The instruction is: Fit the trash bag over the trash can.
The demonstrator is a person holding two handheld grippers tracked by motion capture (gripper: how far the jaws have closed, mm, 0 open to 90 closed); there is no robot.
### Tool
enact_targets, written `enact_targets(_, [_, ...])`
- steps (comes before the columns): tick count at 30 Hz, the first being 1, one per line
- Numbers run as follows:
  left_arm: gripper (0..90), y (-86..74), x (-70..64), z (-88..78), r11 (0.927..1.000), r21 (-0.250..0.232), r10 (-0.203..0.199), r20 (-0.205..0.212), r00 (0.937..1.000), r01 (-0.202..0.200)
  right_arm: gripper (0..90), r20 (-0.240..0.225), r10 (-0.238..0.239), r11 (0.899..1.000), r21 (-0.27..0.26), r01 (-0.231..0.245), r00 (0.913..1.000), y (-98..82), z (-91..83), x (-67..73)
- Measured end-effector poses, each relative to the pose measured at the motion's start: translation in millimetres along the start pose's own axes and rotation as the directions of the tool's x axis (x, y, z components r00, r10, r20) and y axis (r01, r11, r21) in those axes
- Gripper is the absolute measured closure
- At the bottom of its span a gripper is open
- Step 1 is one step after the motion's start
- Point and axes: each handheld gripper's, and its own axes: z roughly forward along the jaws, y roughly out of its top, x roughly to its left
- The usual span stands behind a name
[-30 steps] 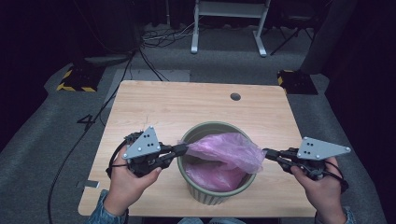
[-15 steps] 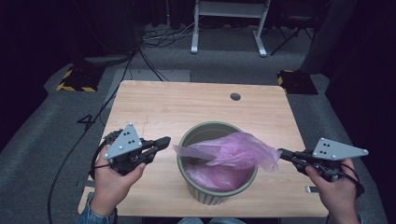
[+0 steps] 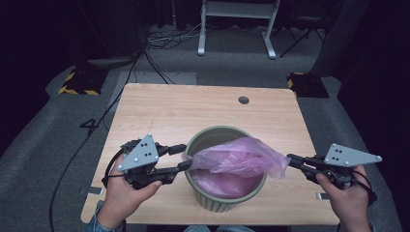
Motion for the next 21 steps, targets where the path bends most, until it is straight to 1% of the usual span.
enact_targets(1, [63.5, 0.3, -0.7, 2.7, 0.9999, 0.011, 0.005, 0.008, 1.0, -0.005, 79.9, -0.006, 0.0, 1.0, 0.0, 0.0, 1.0, 0.6, 0.8, 0.9])
enact_targets(2, [72.1, 0.9, -1.3, 6.1, 0.9994, 0.029, 0.019, 0.014, 0.9997, -0.019, 76.0, -0.01, 0.0, 1.0, -0.002, 0.0, 0.9999, 1.1, 1.4, 1.4])
enact_targets(3, [77.8, 0.9, -1.3, 6.1, 0.9994, 0.029, 0.019, 0.014, 0.9997, -0.019, 73.4, -0.012, 0.0, 1.0, -0.003, 0.0, 0.9999, 1.9, 1.8, 2.2])
enact_targets(4, [77.8, 1.4, -2.1, 9.6, 0.9987, 0.043, 0.026, 0.013, 0.9996, -0.027, 73.4, -0.012, 0.0, 1.0, -0.003, 0.0, 0.9999, 1.9, 1.8, 2.2])
enact_targets(5, [87.1, 2.8, -2.6, 15.3, 0.9973, 0.061, 0.039, 0.017, 0.9991, -0.04, 67.6, -0.003, -0.012, 1.0, -0.007, 0.012, 0.9999, 3.7, 1.3, 3.3])
enact_targets(6, [88.9, 2.8, -2.6, 15.3, 0.9973, 0.061, 0.039, 0.017, 0.9991, -0.04, 67.6, -0.003, -0.012, 1.0, -0.007, 0.012, 0.9999, 3.7, 1.3, 3.3])
enact_targets(7, [89.9, 3.9, -1.5, 19.3, 0.9974, 0.061, 0.037, 0.019, 0.9991, -0.038, 60.7, -0.002, -0.011, 1.0, -0.015, 0.01, 0.9999, 4.7, 0.0, 3.7])
enact_targets(8, [90.0, 4.2, -0.8, 20.7, 0.9977, 0.059, 0.033, 0.022, 0.9992, -0.034, 58.6, -0.002, -0.01, 1.0, -0.021, 0.01, 1.0, 5.2, -0.9, 3.8])
enact_targets(9, [90.0, 4.2, -0.8, 20.7, 0.9977, 0.059, 0.033, 0.022, 0.9992, -0.034, 58.6, -0.002, -0.01, 1.0, -0.021, 0.01, 1.0, 5.2, -0.9, 3.8])
enact_targets(10, [89.9, 4.4, -0.1, 21.3, 0.998, 0.055, 0.028, 0.022, 0.9994, -0.029, 53.0, 0.006, -0.012, 1.0, -0.029, 0.012, 0.9999, 5.8, -2.8, 4.0])
enact_targets(11, [89.4, 4.3, 0.9, 20.7, 0.9985, 0.052, 0.018, 0.022, 0.9996, -0.019, 50.6, 0.013, -0.013, 0.999, -0.033, 0.014, 0.9998, 6.1, -4.1, 4.1])
enact_targets(13, [87.0, 4.0, 1.0, 19.9, 0.9987, 0.049, 0.015, 0.02, 0.9997, -0.016, 46.7, 0.022, -0.015, 0.999, -0.046, 0.016, 0.9996, 6.8, -7.0, 4.8])
enact_targets(14, [87.0, 3.8, 1.0, 18.6, 0.9988, 0.047, 0.012, 0.017, 0.9998, -0.013, 46.7, 0.022, -0.015, 0.999, -0.046, 0.016, 0.9996, 6.8, -7.0, 4.8])
enact_targets(15, [84.6, 3.5, 0.8, 16.5, 0.999, 0.043, 0.009, 0.012, 0.9999, -0.01, 44.5, 0.03, -0.022, 0.998, -0.06, 0.024, 0.9993, 9.0, -10.6, 7.3])
enact_targets(16, [82.4, 3.3, 0.8, 15.2, 0.9992, 0.04, 0.008, 0.008, 0.9999, -0.009, 44.0, 0.028, -0.026, 0.997, -0.066, 0.028, 0.9993, 10.1, -11.4, 8.3])
enact_targets(17, [78.8, 3.1, 0.8, 13.6, 0.9995, 0.032, 0.002, 0.002, 1.0, -0.002, 43.8, 0.025, -0.029, 0.997, -0.074, 0.03, 0.9993, 11.9, -11.8, 9.9])
enact_targets(18, [72.9, 2.5, 1.9, 10.9, 0.9999, 0.012, -0.01, -0.017, 0.9998, 0.01, 43.6, 0.019, -0.036, 0.996, -0.083, 0.037, 0.9992, 14.0, -11.4, 11.5])
enact_targets(19, [65.6, 2.5, 1.9, 10.9, 0.9999, 0.012, -0.01, -0.017, 0.9998, 0.01, 43.7, 0.012, -0.047, 0.995, -0.092, 0.048, 0.9988, 16.2, -9.9, 12.8])
enact_targets(20, [59.3, 1.1, 3.1, 9.7, 0.9998, -0.011, -0.019, -0.032, 0.9993, 0.018, 44.0, 0.005, -0.053, 0.994, -0.098, 0.053, 0.9986, 18.2, -7.5, 14.1])
enact_targets(21, [55.6, 1.1, 3.1, 9.7, 0.9998, -0.011, -0.019, -0.032, 0.9993, 0.018, 44.0, 0.005, -0.053, 0.994, -0.098, 0.053, 0.9986, 18.2, -7.5, 14.1])
